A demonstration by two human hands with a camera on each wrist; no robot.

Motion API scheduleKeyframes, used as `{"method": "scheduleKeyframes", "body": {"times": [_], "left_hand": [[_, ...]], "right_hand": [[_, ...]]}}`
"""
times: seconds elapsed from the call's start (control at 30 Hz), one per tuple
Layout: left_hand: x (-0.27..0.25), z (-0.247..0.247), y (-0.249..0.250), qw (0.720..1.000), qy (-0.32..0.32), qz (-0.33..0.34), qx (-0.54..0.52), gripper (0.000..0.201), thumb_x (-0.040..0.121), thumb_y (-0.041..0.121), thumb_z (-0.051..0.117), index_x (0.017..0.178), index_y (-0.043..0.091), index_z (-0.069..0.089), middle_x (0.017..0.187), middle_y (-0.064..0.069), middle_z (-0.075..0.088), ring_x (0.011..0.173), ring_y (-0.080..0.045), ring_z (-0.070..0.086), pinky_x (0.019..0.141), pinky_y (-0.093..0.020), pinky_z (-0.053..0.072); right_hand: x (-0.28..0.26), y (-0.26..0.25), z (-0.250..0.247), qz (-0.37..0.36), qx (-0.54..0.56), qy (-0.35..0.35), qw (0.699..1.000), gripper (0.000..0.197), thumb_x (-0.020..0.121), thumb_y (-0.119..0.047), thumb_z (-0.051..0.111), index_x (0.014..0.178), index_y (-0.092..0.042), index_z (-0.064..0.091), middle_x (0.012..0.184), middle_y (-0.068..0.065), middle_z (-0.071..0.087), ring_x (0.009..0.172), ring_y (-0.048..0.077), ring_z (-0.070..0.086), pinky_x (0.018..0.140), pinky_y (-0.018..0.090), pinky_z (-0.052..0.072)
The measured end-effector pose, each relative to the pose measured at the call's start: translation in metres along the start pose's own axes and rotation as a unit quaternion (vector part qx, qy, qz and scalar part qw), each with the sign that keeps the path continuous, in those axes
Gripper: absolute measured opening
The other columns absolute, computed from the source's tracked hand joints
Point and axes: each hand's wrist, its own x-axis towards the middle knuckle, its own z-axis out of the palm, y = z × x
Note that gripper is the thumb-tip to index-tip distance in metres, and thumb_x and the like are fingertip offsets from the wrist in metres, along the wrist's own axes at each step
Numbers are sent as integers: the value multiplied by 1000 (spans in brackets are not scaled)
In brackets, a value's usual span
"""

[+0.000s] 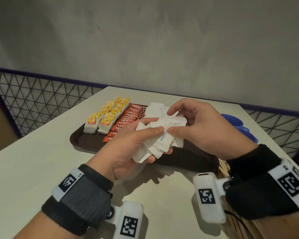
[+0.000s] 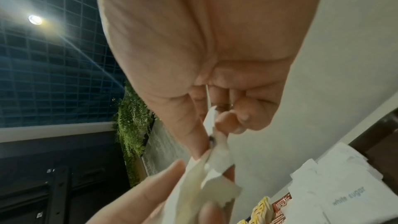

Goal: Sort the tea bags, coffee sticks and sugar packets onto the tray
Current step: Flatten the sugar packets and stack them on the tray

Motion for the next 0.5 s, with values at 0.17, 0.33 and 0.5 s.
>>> {"method": "scheduleKeyframes", "body": {"times": [0.17,0.33,0.5], "left_hand": [[5,-2,-6,999,49,16,5,40,85,13,78,124,20,70,107,-15,76,72,-21,67,42,-26,44],[6,2,-8,998,65,12,6,35,87,18,77,122,22,71,103,-10,77,70,-20,71,42,-27,45],[4,-2,0,996,88,18,22,24,102,14,62,122,26,69,109,-10,79,92,-33,78,48,-27,50]], "right_hand": [[-2,-5,5,54,94,-30,994,20,89,0,71,105,-10,67,80,14,73,52,18,64,47,28,55],[-2,-6,5,70,110,-10,991,23,89,-1,70,108,-12,62,70,12,69,55,27,64,48,34,55],[4,1,-1,46,48,159,985,20,84,-11,74,98,-18,62,75,11,67,51,22,61,47,33,50]]}}
